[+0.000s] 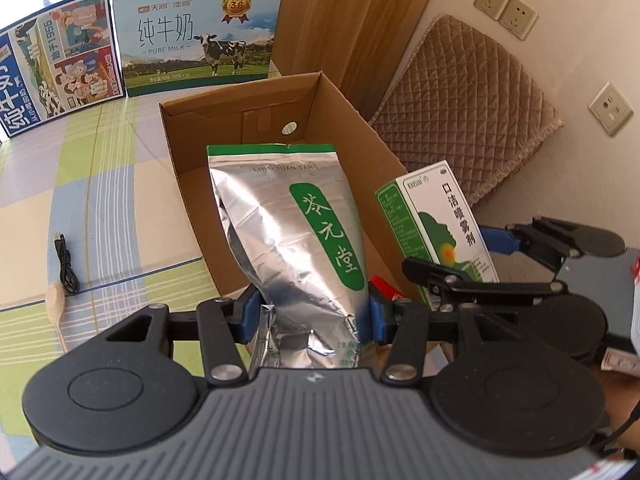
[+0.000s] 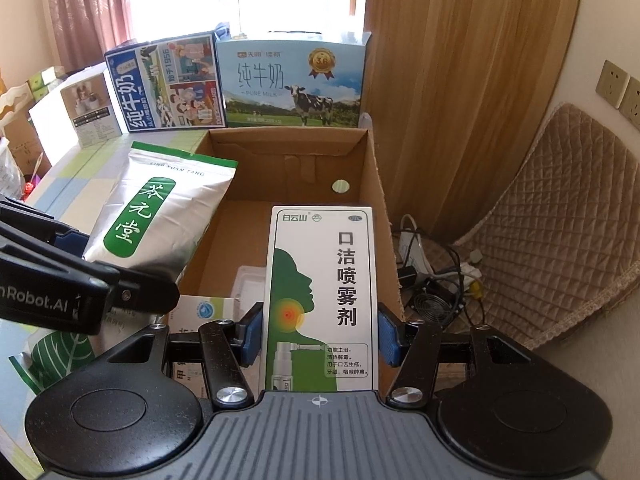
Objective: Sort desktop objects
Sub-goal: 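Open the left tool to drop the foil bag while the right tool drops the spray box into the box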
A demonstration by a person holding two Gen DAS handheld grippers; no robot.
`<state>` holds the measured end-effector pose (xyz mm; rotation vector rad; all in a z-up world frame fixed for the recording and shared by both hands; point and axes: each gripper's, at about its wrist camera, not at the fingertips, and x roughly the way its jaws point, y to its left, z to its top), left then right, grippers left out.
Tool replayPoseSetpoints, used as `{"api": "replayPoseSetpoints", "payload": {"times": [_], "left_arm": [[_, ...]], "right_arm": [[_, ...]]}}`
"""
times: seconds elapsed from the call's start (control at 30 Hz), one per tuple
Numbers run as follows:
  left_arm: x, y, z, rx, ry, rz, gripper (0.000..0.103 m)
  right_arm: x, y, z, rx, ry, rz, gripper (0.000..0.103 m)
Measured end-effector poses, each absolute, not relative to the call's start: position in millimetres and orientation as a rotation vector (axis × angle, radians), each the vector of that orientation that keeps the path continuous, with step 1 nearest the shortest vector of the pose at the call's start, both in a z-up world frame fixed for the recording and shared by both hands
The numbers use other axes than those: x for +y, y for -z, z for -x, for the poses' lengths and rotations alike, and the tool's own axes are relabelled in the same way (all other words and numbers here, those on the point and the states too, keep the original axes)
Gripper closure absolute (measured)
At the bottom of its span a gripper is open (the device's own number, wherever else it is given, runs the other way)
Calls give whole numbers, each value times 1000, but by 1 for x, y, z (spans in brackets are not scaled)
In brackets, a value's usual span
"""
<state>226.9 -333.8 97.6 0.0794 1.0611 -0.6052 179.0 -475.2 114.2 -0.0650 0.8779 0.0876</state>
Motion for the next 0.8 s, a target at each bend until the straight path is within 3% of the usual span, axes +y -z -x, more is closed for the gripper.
{"api": "replayPoseSetpoints", "payload": {"times": [0.8], "left_arm": [[-348, -74, -256, 1074, 557, 27, 57]], "right_arm": [[-484, -92, -204, 912, -81, 56, 50]]}}
